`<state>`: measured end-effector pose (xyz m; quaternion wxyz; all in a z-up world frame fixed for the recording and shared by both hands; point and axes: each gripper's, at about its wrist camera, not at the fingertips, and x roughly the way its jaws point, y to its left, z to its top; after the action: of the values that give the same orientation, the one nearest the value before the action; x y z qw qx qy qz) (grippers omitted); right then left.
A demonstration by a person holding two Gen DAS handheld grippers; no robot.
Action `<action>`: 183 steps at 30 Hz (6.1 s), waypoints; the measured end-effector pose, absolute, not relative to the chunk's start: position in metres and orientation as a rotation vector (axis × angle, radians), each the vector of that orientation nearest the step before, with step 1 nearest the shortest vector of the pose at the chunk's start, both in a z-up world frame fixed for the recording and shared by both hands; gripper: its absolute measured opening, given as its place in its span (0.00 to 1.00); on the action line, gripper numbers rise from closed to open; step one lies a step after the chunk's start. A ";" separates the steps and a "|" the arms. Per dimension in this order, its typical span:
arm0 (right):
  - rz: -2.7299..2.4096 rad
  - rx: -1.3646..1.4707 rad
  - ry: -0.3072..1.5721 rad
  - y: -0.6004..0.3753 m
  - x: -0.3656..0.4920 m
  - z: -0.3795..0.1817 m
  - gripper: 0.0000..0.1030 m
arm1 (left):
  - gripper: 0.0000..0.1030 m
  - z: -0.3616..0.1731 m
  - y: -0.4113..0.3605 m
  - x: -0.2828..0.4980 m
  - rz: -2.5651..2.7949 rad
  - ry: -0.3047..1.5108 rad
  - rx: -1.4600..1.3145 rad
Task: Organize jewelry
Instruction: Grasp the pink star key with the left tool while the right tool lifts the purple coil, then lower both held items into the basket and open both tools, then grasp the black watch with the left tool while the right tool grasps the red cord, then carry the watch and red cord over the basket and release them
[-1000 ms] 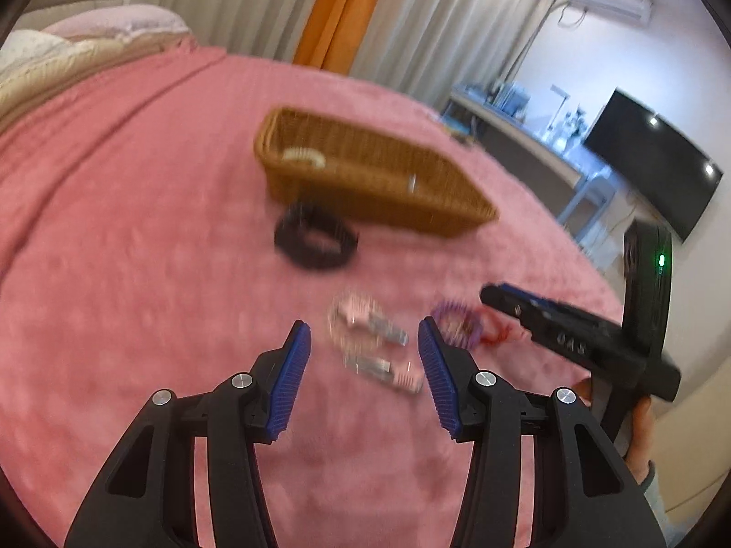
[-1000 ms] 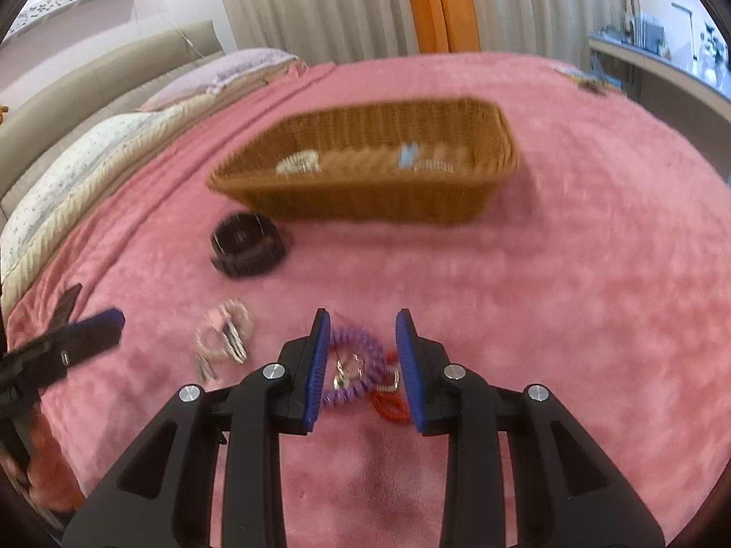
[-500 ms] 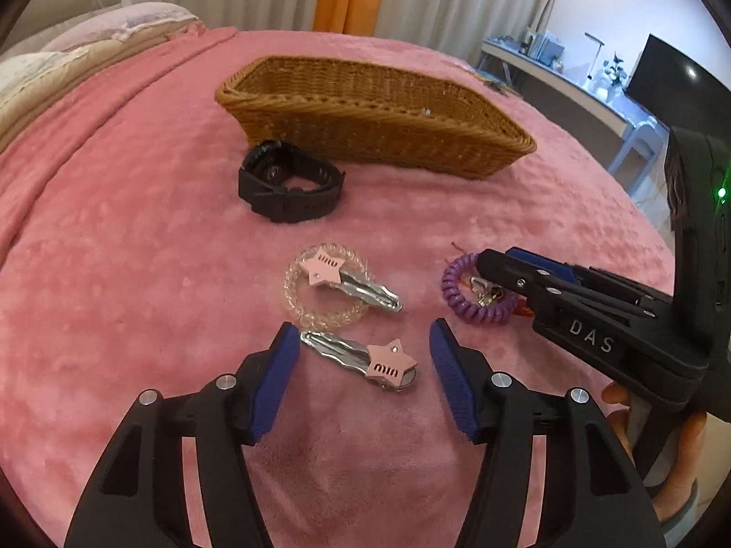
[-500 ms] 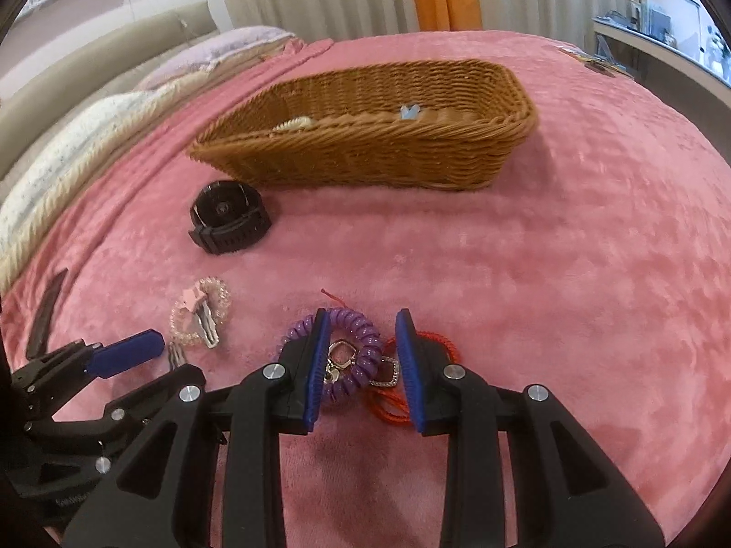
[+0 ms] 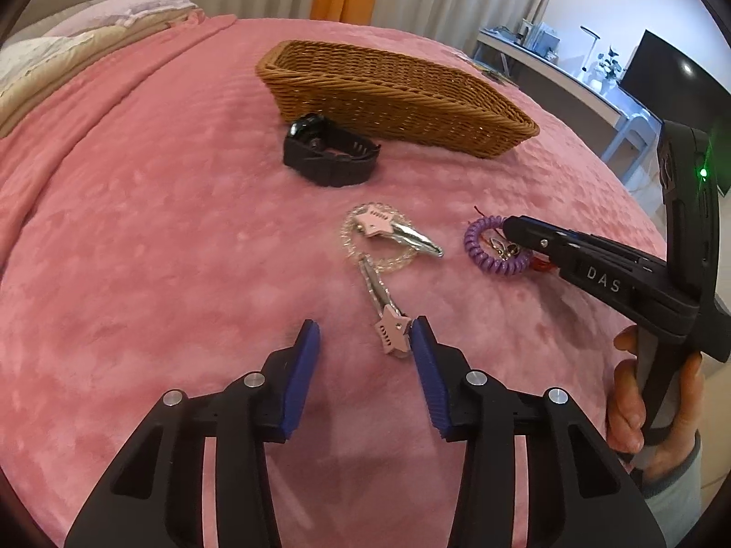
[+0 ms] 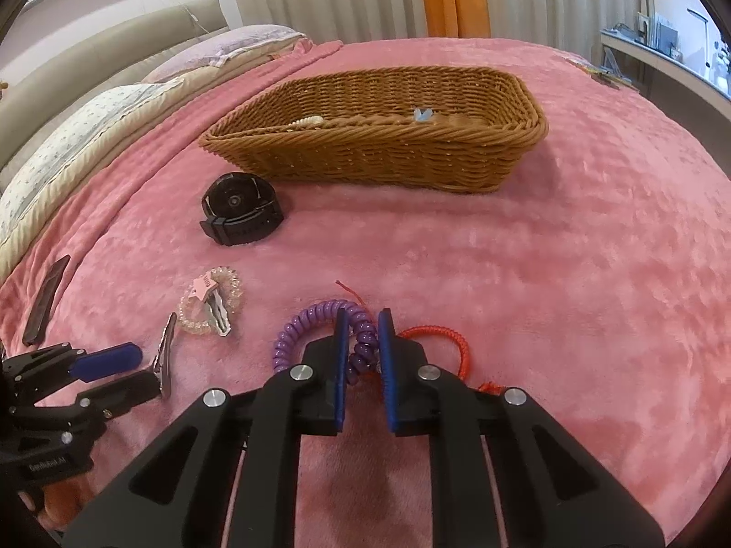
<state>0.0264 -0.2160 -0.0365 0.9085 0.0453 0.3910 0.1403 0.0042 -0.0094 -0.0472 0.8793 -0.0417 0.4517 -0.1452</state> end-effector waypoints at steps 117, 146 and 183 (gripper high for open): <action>0.239 0.193 0.694 -0.255 0.043 0.044 0.33 | 0.46 0.045 0.017 0.074 -0.487 0.610 -0.219; 0.066 -0.021 0.841 -0.233 0.025 -0.051 0.33 | 0.46 -0.047 0.001 0.149 -0.271 0.918 -0.174; 0.115 0.076 0.589 -0.247 -0.010 -0.012 0.04 | 0.21 -0.022 -0.001 0.098 -0.297 0.668 -0.140</action>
<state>-0.0100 -0.2475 -0.0121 0.9546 0.0373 0.2901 0.0564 0.0981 -0.0012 -0.0223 0.9315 -0.0682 0.3265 -0.1452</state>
